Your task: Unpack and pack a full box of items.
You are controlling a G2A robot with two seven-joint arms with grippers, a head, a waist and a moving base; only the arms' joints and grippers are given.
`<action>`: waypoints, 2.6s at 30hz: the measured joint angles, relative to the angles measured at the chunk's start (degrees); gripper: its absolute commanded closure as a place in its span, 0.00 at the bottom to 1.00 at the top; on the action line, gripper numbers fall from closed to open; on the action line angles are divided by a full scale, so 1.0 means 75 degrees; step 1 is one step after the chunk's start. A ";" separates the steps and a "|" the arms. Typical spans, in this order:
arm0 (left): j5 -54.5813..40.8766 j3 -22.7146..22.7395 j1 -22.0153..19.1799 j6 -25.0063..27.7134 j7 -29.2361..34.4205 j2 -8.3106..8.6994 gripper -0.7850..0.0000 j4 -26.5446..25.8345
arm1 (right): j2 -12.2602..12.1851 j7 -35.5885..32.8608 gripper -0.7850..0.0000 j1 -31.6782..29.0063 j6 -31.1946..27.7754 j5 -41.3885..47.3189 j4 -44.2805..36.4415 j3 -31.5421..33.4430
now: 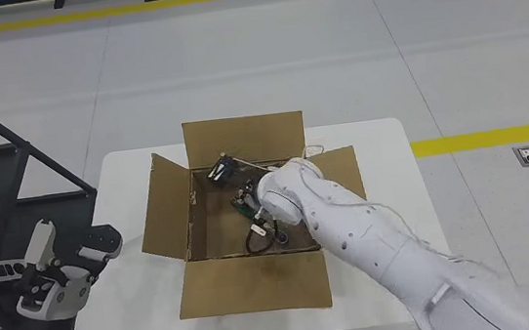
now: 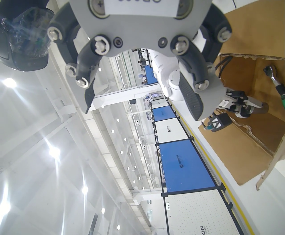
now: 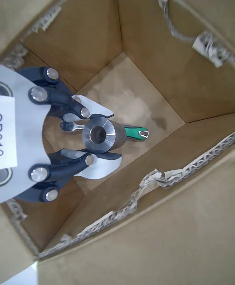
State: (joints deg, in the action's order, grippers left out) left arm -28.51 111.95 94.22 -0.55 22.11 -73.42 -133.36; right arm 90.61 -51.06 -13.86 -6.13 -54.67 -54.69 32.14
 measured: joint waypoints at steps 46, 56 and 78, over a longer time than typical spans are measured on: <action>-0.0350 0.0324 -0.0072 0.0016 -0.0135 0.0031 0.00 0.0241 | -0.2142 -0.1723 1.00 -0.4573 0.0333 -0.2563 -0.3157 0.7331; -0.0350 0.0324 -0.0072 0.0016 -0.0135 0.0031 0.00 0.0241 | -0.2172 -0.1675 0.83 -0.4298 0.0220 -0.2428 -0.2437 0.7115; -0.0350 0.0324 -0.0072 0.0016 -0.0135 0.0031 0.00 0.0241 | -0.2265 -0.1360 0.00 -0.4253 0.0410 -0.2175 -0.2123 0.6966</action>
State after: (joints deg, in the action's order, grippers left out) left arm -31.13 114.38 93.68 -0.43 21.10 -73.19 -131.56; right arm 73.62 -61.27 -45.76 -3.06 -70.99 -70.61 84.39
